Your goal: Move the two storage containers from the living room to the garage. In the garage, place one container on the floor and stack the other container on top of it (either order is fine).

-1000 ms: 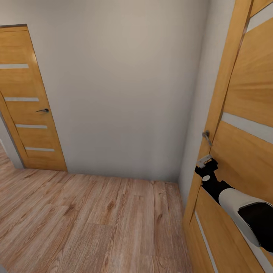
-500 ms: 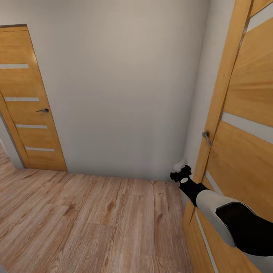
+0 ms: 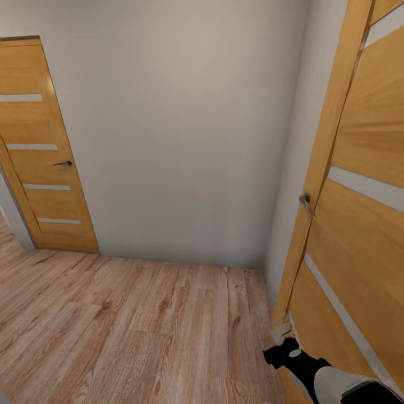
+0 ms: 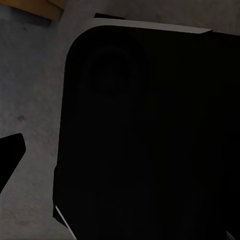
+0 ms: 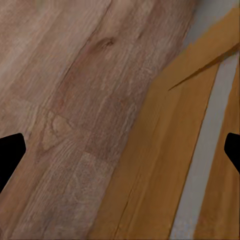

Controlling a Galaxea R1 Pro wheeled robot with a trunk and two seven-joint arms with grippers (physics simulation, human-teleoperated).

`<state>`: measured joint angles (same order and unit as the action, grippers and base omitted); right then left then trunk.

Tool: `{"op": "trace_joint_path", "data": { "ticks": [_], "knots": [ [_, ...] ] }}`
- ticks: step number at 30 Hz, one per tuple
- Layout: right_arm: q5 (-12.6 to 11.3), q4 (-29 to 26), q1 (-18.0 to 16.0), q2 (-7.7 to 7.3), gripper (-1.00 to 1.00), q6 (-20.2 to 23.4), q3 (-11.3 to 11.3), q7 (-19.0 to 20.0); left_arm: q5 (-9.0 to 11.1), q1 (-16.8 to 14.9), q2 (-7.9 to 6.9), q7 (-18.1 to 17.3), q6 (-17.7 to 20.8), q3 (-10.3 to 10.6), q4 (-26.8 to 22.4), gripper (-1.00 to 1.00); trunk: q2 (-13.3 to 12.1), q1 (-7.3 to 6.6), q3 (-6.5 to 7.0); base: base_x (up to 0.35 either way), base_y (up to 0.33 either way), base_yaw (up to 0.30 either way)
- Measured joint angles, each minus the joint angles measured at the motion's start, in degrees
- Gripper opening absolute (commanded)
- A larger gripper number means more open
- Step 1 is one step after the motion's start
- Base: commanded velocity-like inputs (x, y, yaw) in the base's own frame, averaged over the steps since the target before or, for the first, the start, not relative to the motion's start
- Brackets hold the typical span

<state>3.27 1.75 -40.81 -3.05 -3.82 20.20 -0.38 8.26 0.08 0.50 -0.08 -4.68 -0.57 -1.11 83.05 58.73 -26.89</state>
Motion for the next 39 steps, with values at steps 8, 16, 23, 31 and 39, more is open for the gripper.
{"op": "trace_joint_path", "data": {
  "ticks": [8,16,23,31,39],
  "knots": [
    [-0.84,0.02,21.10,-0.84,1.00,-3.74,0.04,0.45,0.07,0.00,-0.05,0.00,0.04,-0.02,0.00,1.00,0.00,0.00,0.00,0.000,0.000,0.000],
    [-0.31,0.01,31.97,-2.20,1.00,-4.31,0.37,0.53,0.09,0.00,-0.02,0.00,0.05,-0.03,0.02,1.00,0.00,0.00,0.01,0.000,0.000,0.000],
    [-0.23,0.00,34.90,-2.37,1.00,-4.34,0.53,0.68,0.09,0.00,-0.07,0.00,0.05,-0.01,0.02,1.00,0.00,0.00,0.01,0.000,0.000,0.000],
    [-0.59,-0.14,36.02,-2.10,1.00,-4.12,0.14,1.01,0.76,0.00,-0.07,0.03,0.05,-0.06,0.08,1.00,0.00,0.00,0.01,0.000,0.000,0.000],
    [-0.54,-0.16,36.05,-2.20,1.00,-4.35,0.19,1.30,2.45,0.00,-0.07,0.00,0.05,0.05,0.04,1.00,0.00,0.00,0.01,0.000,0.000,0.000]
  ]
}}
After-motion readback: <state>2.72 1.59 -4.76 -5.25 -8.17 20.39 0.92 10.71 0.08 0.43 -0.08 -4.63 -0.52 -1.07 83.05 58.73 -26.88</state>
